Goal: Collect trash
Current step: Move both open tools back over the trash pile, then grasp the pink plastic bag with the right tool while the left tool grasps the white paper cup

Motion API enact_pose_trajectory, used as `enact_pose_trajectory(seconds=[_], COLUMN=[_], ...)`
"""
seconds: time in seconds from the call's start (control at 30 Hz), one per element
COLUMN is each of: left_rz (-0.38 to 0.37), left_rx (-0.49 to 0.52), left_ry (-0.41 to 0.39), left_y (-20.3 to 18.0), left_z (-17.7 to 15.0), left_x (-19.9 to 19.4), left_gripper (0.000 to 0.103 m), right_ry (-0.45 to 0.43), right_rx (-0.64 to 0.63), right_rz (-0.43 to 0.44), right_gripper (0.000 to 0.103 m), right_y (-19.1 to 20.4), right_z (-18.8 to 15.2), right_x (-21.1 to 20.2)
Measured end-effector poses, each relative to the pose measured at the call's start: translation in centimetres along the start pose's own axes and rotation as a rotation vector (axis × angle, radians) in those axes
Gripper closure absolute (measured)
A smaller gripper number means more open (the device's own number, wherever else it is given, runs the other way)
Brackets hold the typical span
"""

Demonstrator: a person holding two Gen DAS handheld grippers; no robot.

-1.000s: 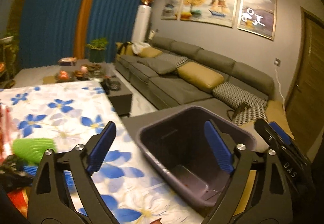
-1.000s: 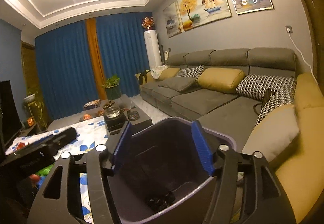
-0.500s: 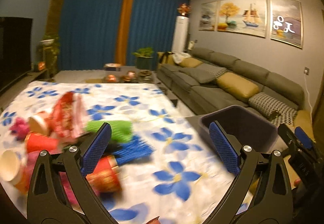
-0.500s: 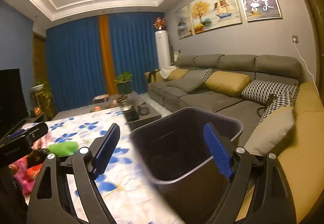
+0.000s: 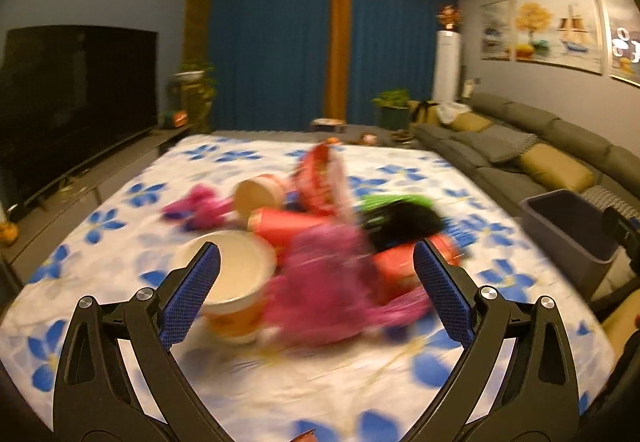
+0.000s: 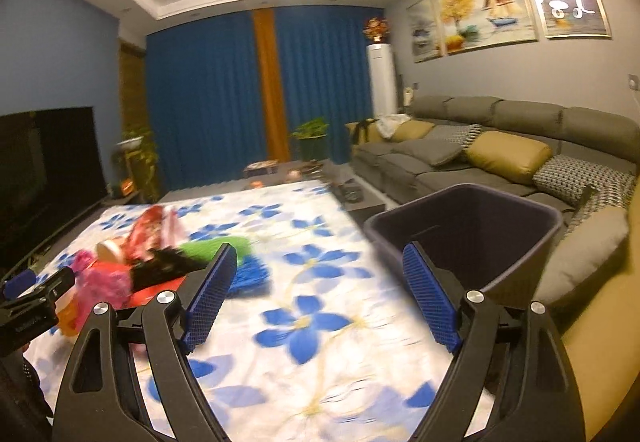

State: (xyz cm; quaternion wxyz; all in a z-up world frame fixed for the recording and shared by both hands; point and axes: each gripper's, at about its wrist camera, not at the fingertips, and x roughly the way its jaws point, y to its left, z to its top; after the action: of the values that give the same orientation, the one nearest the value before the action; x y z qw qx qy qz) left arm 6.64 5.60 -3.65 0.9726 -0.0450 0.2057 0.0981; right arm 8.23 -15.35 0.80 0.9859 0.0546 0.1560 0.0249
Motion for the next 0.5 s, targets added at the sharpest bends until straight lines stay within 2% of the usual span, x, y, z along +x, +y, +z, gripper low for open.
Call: enact_pose_trajectory(seconds=[0.17,0.5], left_rz=[0.062,0.091], left_rx=[-0.063,-0.111], left_ry=[0.025,0.033], left_y=[4.5,7.8], left_z=[-1.0,-1.6], left_x=[-0.4,-0.8], left_gripper=[0.008,0.008], right_ry=[0.039,0.111], right_rx=[-0.044,-0.165], right_rz=[0.085,0.248], right_gripper=[0.02,0.02], right_y=[4.0,12.5], right_z=[-0.9,-3.6], right_x=[0.9,2.9])
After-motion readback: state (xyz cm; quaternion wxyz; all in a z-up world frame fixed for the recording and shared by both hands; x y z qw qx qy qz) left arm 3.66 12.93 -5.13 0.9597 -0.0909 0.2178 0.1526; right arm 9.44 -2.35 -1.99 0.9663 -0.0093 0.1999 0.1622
